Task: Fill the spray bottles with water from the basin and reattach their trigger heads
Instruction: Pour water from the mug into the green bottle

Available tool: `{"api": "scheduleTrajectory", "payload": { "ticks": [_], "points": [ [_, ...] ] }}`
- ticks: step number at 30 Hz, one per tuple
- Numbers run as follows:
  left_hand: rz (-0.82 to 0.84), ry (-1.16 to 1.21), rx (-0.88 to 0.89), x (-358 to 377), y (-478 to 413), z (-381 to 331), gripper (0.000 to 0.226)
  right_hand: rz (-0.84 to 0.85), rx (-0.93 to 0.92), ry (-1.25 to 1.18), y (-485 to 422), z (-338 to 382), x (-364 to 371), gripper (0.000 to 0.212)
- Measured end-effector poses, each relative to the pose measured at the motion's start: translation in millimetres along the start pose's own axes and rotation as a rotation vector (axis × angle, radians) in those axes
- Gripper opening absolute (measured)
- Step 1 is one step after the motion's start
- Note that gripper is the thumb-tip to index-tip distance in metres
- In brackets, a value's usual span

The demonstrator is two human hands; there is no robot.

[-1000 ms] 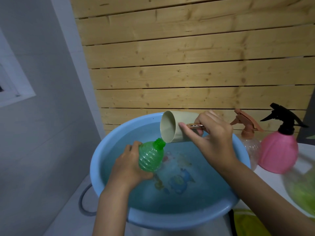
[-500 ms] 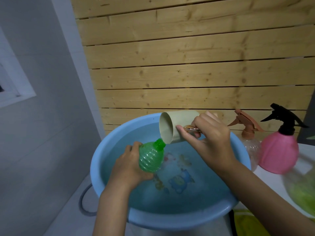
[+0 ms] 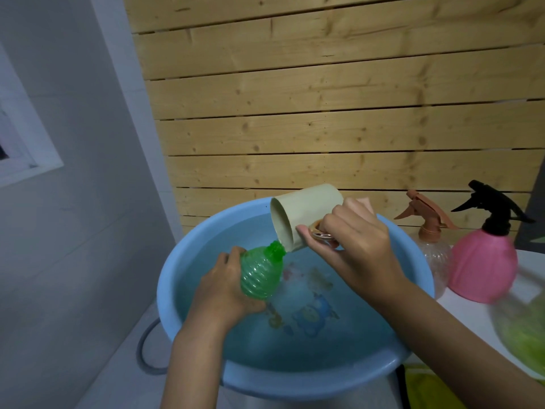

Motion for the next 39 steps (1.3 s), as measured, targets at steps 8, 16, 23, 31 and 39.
{"api": "scheduleTrajectory", "payload": {
  "ticks": [8, 16, 23, 31, 39],
  "points": [
    [0.008, -0.008, -0.012, 1, 1, 1, 0.072, -0.013, -0.071, 0.029, 0, 8, 1, 0.035],
    [0.015, -0.012, -0.021, 1, 1, 2, 0.072, -0.024, -0.154, 0.030, 1, 17, 3, 0.034],
    [0.011, 0.021, -0.026, 3, 0, 2, 0.077, -0.014, -0.212, 0.028, 2, 22, 3, 0.028],
    [0.017, 0.045, 0.004, 4, 0, 1, 0.081, 0.069, -0.096, 0.108, 4, 6, 13, 0.032],
    [-0.057, 0.113, 0.012, 2, -4, 4, 0.074, 0.394, 0.153, 0.177, 19, -28, 34, 0.039]
  ]
}}
Point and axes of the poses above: each hand's wrist, its own y-axis away from the middle knuckle, its own x-axis out of the palm, z = x × y, the point moved 7 cm from there along -y, towards the middle knuckle, and after that the axes turned 3 degrees about -z, right-handed, at the moved point
